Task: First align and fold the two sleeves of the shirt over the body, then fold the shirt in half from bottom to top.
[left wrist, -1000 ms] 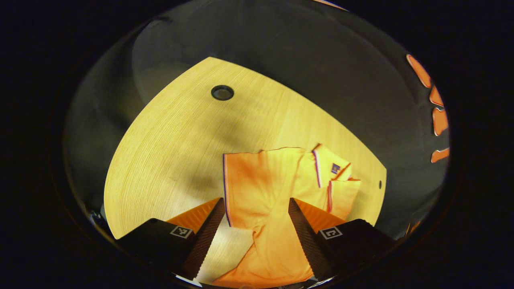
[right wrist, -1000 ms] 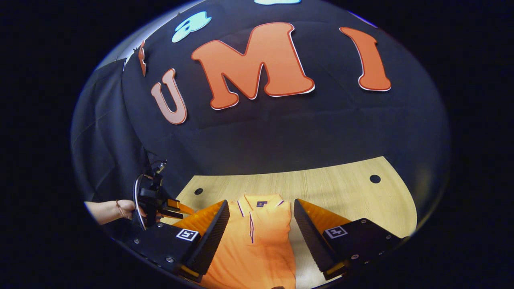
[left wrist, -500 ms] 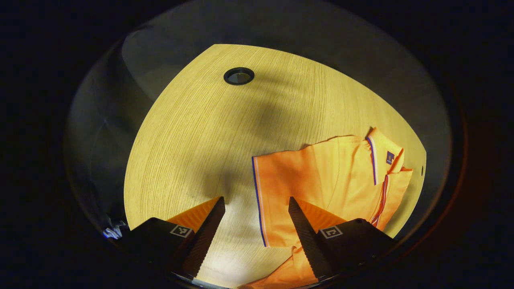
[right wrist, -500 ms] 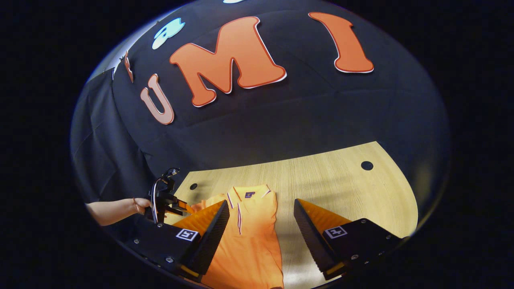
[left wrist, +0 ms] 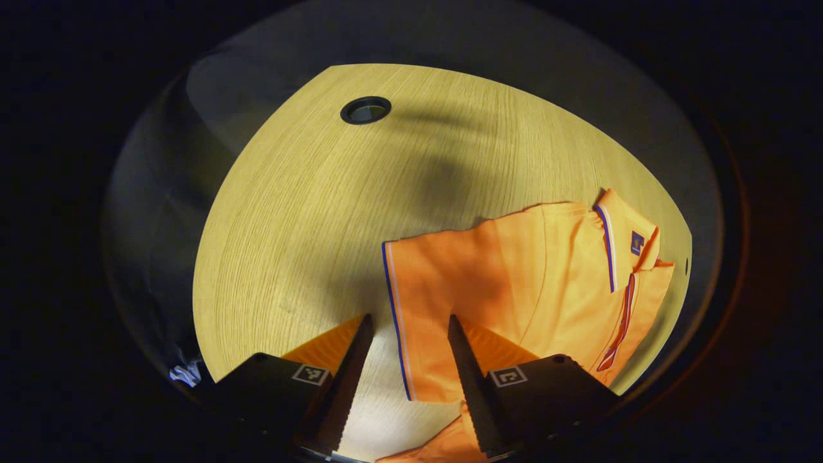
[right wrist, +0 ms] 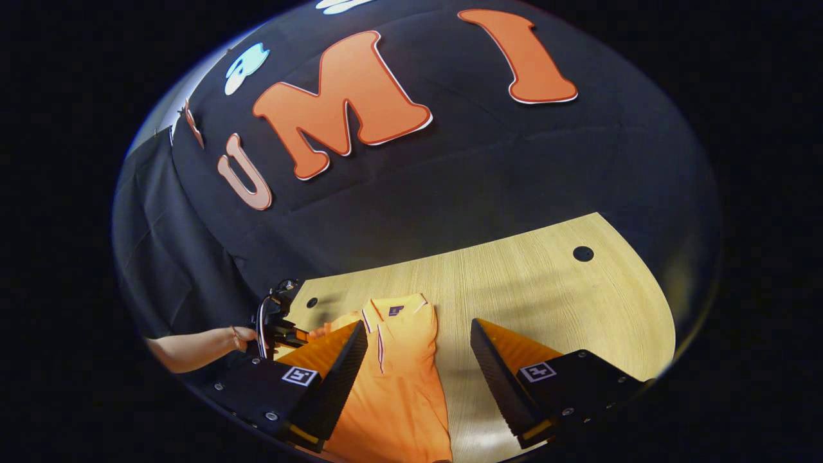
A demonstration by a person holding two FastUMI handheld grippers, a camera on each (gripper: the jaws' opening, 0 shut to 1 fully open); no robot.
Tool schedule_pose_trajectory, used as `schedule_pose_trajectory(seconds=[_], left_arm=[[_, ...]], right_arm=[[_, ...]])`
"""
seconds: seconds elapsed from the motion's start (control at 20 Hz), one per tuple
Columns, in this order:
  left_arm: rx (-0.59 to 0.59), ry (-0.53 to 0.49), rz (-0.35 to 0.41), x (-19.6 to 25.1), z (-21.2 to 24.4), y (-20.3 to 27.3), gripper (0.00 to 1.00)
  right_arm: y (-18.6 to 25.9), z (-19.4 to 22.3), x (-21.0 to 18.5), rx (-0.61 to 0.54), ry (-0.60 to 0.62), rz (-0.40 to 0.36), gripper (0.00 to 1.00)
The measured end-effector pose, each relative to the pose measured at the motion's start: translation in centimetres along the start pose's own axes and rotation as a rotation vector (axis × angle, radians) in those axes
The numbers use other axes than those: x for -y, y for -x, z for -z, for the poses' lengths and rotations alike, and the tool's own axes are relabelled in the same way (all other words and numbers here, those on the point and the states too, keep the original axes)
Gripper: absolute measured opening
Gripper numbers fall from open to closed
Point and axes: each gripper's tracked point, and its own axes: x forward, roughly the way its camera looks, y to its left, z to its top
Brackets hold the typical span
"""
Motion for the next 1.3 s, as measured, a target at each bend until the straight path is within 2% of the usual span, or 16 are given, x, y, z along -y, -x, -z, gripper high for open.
schedule_pose_trajectory(seconds=[0.1, 0.2, 0.3, 0.4, 0.7, 0.85, 1.0, 1.3], left_arm=[[0.009, -0.010, 0.015, -0.2, 0.5, -0.3, 0.70], [0.014, -0.004, 0.037, 0.2, 0.0, 0.4, 0.35], [0.029, 0.016, 0.038, 0.5, 0.4, 0.8, 0.12], [0.037, -0.021, 0.056, 0.6, 0.4, 0.4, 0.03], [0.095, 0.016, 0.098, 1.1, 0.4, 3.0, 0.02], [0.147, -0.058, 0.094, 1.9, -0.3, 5.2, 0.02], [0.185, -0.128, 0.108, 3.7, -0.4, 7.5, 0.02], [0.207, -0.253, 0.160, 9.8, 0.4, 9.9, 0.02]], right_arm=[[0.3, -0.2, -0.3, 0.004, -0.017, -0.022, 0.99], [0.6, -0.6, 0.1, 0.010, -0.026, -0.023, 0.98], [0.6, -0.6, 0.4, 0.014, -0.022, -0.011, 0.98], [0.9, -0.5, 0.8, 0.014, -0.010, 0.002, 0.98], [1.5, -0.6, 1.3, 0.021, 0.002, 0.020, 0.98], [1.8, -0.8, 1.3, 0.035, 0.011, 0.026, 0.98], [2.4, -0.7, 0.3, 0.043, -0.002, -0.002, 0.98], [2.7, -0.3, -0.3, 0.046, 0.011, -0.010, 0.98]])
